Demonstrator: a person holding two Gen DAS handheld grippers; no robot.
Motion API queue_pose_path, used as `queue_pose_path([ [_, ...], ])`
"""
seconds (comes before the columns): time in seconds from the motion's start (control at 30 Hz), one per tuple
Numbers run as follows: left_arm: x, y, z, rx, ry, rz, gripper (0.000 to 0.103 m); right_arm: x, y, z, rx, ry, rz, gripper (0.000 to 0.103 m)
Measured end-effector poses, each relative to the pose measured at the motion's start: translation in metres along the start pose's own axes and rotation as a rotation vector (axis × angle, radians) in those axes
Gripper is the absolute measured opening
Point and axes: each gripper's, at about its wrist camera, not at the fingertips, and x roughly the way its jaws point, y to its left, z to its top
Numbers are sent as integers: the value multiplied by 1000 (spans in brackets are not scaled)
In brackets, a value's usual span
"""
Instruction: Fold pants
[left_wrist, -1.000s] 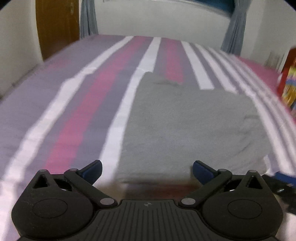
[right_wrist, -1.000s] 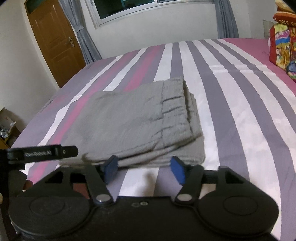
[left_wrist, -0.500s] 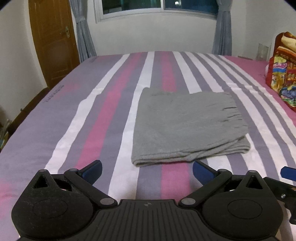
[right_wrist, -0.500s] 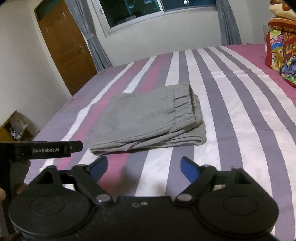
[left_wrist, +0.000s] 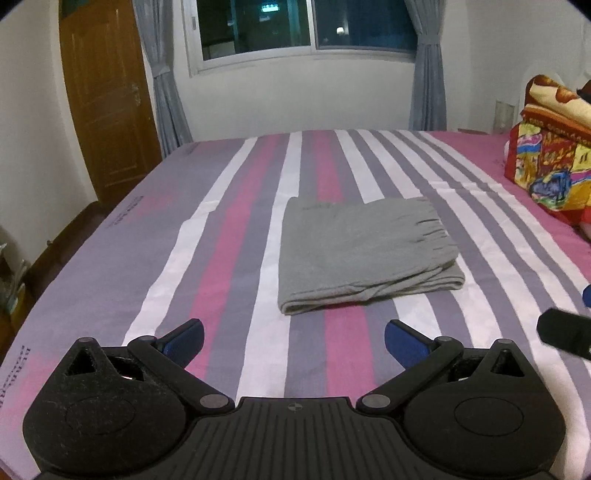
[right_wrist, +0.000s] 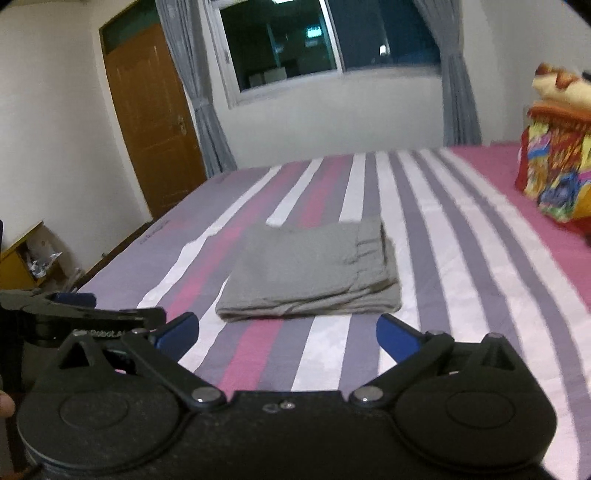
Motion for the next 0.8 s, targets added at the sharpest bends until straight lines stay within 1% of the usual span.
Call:
queue_pose_path([
  [0.1,-16,3,-6,-7,-23,11,103,-16,4,-1,-14,-39,-38,103],
  [0.17,-28,4,-10,-12,-37,14,103,-28,4,-3,-17,-83,-79,103],
  [0.2,-33,4,-11,-14,-45,13,103,-35,4,-3,-18,-107,-102,103],
  [0.27,-44,3,-12,-18,-56,0,103,-45,4,-3,-13,-133,-119,103],
  [0.43,-64,-1,-15,-35,-68,-27,103,-56,5,-3,-12,-148,-129,103],
  [0.63,-65,-1,-17,-47,-51,-40,103,-59,6,-5,-4,-160,-132,103],
  [0.8,-64,1,-17,-66,-55,-30,103,-60,6,-6,-1,-165,-135,103],
])
